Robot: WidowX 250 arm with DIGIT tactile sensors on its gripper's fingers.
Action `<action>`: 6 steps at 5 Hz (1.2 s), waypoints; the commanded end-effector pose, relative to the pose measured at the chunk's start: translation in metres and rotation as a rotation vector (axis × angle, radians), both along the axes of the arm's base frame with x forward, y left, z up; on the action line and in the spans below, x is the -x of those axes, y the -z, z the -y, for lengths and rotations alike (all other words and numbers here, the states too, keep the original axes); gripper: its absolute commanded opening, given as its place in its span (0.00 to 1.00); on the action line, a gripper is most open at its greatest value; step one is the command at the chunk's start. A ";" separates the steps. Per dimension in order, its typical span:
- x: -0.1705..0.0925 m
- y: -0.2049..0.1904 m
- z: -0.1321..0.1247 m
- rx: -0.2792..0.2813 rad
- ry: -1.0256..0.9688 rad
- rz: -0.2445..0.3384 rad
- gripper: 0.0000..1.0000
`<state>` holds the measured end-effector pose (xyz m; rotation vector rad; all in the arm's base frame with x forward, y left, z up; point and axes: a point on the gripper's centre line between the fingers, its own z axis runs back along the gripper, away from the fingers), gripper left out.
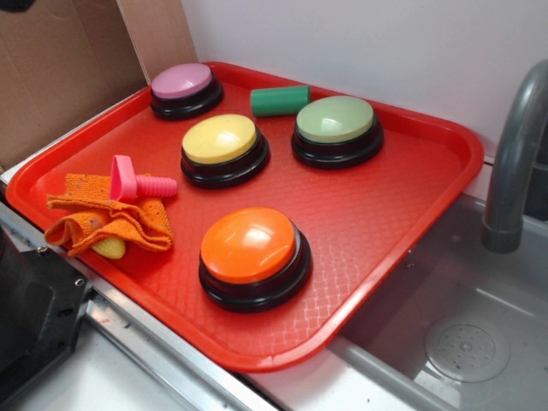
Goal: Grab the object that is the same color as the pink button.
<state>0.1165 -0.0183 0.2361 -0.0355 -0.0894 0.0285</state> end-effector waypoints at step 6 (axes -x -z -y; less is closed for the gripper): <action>-0.042 0.120 -0.046 -0.068 -0.742 0.116 1.00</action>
